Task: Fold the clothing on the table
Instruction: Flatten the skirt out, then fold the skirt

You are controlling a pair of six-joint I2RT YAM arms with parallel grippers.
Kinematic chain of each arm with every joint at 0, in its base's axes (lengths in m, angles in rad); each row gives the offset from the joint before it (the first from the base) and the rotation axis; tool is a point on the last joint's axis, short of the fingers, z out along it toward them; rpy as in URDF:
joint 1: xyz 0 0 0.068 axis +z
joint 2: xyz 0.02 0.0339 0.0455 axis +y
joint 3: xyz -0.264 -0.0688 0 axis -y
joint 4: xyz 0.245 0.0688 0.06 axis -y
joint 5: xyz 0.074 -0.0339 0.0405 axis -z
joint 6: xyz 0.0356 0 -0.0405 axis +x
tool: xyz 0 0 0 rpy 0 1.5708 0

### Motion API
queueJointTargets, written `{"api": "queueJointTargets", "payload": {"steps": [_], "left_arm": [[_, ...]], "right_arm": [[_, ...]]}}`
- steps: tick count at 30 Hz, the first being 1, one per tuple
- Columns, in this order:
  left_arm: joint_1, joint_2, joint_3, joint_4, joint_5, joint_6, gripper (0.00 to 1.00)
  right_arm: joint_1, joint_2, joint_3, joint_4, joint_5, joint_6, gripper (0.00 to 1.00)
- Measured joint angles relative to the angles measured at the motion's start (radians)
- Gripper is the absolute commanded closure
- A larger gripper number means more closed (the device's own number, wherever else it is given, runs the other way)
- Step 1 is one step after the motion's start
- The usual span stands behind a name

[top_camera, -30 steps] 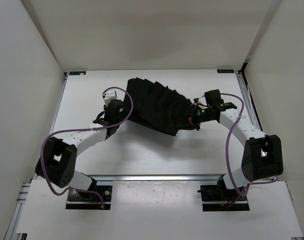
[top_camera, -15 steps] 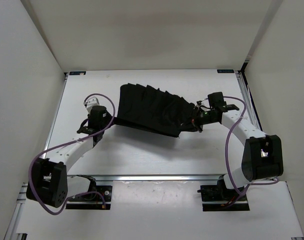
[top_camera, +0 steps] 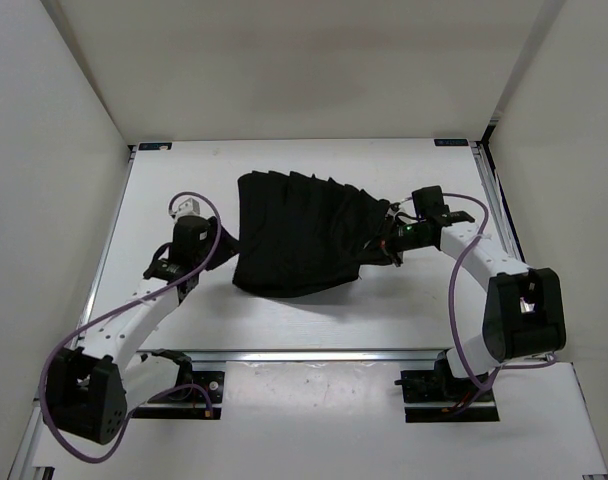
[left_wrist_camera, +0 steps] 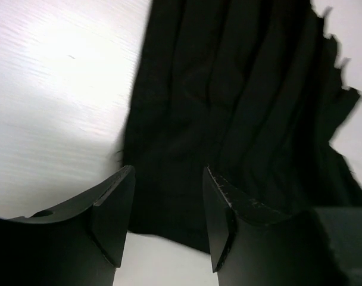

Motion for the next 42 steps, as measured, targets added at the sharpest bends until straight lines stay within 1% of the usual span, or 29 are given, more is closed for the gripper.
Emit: {"api": "queueJointTargets", "payload": {"steps": [4,8,10,14,21,28,29,31,32,33,34,35,36,39,42], "left_arm": [[-0.004,-0.046,-0.022,-0.027,0.124,-0.082,0.39],[-0.008,-0.056,-0.059,-0.05,0.183,-0.135,0.4],[-0.008,-0.054,-0.081,-0.056,0.189,-0.155,0.41],[0.0,-0.028,-0.121,-0.066,0.172,-0.174,0.41],[0.024,0.088,-0.127,-0.06,0.14,-0.168,0.41],[0.046,0.149,-0.178,0.051,0.16,-0.193,0.43],[0.043,0.152,-0.182,0.072,0.16,-0.198,0.44],[0.038,0.161,-0.193,0.109,0.166,-0.208,0.47],[0.037,0.168,-0.2,0.135,0.17,-0.214,0.56],[0.037,0.176,-0.21,0.166,0.176,-0.222,0.69],[0.037,0.188,-0.222,0.2,0.184,-0.236,0.85],[0.037,0.203,-0.234,0.23,0.192,-0.25,0.96],[0.035,0.218,-0.244,0.261,0.205,-0.261,1.0],[0.019,0.251,-0.24,0.317,0.233,-0.276,1.0],[0.035,0.259,-0.183,0.259,0.257,-0.246,1.0]], "right_arm": [[0.006,0.019,-0.001,0.02,0.001,0.003,1.0],[0.006,0.031,0.0,0.024,0.007,0.003,1.0],[0.004,0.037,0.002,0.022,0.013,-0.003,1.0],[-0.001,0.047,0.006,0.01,0.027,-0.013,1.0],[-0.009,0.055,0.005,0.009,0.03,-0.027,1.0],[-0.026,0.055,-0.008,0.013,0.028,-0.029,1.0],[-0.029,0.055,-0.011,0.014,0.028,-0.03,1.0],[-0.032,0.055,-0.016,0.014,0.029,-0.031,1.0],[-0.034,0.055,-0.018,0.014,0.028,-0.032,1.0],[-0.035,0.055,-0.021,0.014,0.028,-0.032,1.0],[-0.037,0.055,-0.024,0.015,0.027,-0.034,1.0],[-0.04,0.055,-0.029,0.016,0.027,-0.035,1.0],[-0.043,0.054,-0.034,0.016,0.026,-0.035,1.0],[-0.055,0.051,-0.045,0.015,0.026,-0.041,1.0],[-0.065,0.052,-0.029,-0.005,0.052,-0.068,1.0]]}}
